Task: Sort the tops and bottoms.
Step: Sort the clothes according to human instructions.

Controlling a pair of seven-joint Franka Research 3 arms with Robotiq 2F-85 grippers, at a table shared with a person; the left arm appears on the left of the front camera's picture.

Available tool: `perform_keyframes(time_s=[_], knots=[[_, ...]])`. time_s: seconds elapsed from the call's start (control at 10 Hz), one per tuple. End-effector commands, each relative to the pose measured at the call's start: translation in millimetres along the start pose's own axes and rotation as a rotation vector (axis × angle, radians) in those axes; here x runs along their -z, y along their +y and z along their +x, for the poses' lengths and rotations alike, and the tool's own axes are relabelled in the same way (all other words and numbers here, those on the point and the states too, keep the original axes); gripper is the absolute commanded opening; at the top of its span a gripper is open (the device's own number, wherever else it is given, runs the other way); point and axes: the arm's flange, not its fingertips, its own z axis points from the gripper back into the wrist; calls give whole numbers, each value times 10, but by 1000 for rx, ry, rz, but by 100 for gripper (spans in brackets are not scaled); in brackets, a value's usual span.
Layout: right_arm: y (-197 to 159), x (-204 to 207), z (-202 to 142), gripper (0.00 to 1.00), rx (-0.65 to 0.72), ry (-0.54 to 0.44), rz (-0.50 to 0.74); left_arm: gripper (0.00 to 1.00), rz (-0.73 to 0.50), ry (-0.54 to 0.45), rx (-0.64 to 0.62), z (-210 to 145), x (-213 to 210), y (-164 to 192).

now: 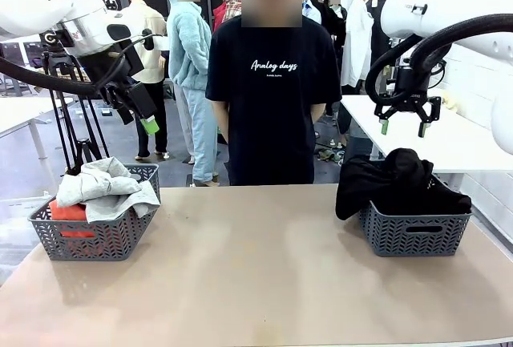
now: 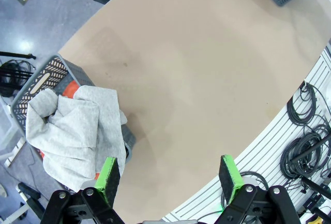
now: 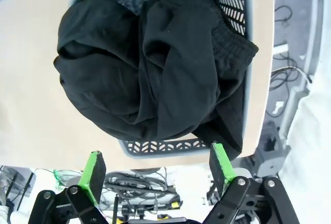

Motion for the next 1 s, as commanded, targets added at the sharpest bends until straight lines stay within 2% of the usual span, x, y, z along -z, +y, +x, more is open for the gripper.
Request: perform_keyframes(time_s=[0.0,0.9], knots=[[0,-8,11,100,-4,-9,2,100,2,-3,0,-8,-17,0],[0,-8,11,100,-4,-9,2,100,2,-3,0,-8,-17,0]])
